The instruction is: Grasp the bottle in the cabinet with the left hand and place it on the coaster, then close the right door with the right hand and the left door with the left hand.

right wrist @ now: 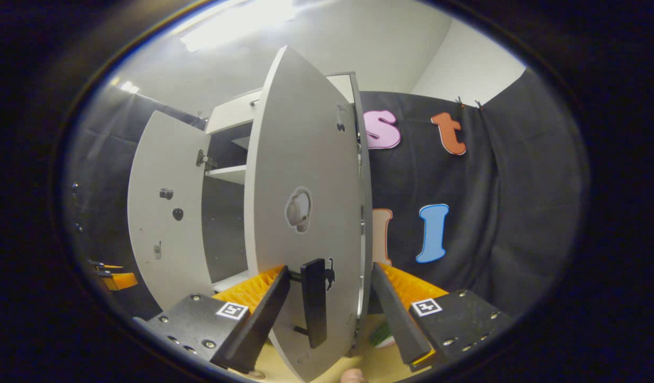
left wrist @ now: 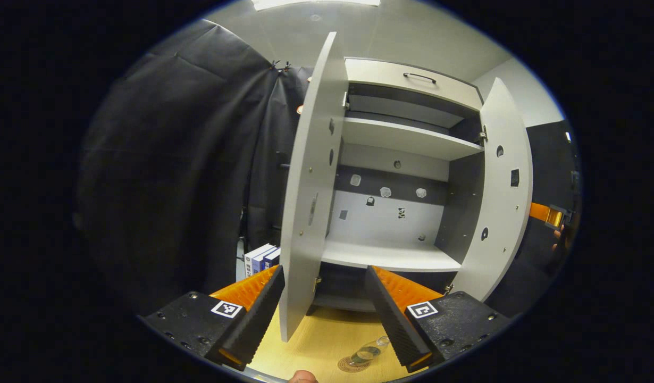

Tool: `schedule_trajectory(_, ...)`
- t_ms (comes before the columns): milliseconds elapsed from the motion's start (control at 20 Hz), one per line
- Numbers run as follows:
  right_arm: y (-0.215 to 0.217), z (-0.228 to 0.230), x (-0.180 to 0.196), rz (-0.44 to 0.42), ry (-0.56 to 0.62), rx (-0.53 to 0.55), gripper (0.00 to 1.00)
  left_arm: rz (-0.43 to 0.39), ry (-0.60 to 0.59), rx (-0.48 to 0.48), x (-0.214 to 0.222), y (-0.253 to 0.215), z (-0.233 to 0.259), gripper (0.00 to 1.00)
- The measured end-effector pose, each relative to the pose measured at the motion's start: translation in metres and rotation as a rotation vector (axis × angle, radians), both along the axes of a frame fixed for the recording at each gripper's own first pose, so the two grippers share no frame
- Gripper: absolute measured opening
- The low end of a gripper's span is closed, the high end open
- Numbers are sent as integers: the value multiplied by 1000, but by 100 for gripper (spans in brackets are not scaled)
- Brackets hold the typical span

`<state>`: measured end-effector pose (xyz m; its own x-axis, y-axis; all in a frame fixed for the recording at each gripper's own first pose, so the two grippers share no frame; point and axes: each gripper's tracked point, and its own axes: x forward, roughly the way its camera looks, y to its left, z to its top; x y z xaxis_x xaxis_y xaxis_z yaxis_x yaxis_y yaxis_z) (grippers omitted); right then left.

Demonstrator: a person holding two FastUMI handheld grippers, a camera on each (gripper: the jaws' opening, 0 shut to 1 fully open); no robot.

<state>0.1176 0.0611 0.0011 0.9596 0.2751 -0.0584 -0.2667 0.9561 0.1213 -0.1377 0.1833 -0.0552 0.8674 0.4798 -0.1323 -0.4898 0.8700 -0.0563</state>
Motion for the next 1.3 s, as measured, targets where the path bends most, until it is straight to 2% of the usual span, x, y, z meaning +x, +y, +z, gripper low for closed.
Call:
schedule_trajectory(150,19,2,5,16,-16,-49,96,29,-7,-2,-7,8,2,97)
schedule_trajectory(200,28,3,8,23,-31,-74,96,34,-10,-2,-8,9,4,94)
schedule_trajectory(250,33,3,9,22,-47,-103,96,38,-13,-1,-11,11,5,97)
schedule_trajectory(400,55,3,19,33,-68,-141,98,55,-15,8,-15,18,6,96)
schedule_trajectory(600,84,-2,39,50,-50,-132,98,93,-4,26,-29,29,6,96)
schedule_trajectory(850,115,-10,62,71,13,-46,98,161,-1,46,-50,49,10,97)
schedule_trajectory(1000,126,-13,72,68,18,-24,98,199,0,45,-61,61,9,97)
schedule_trajectory(1050,129,-12,75,67,17,-22,98,208,1,43,-64,64,9,93)
schedule_trajectory(1150,135,-14,80,66,20,-14,98,222,-3,41,-68,71,10,97)
schedule_trajectory(1300,142,-17,87,61,31,-2,98,232,-11,41,-68,78,10,97)
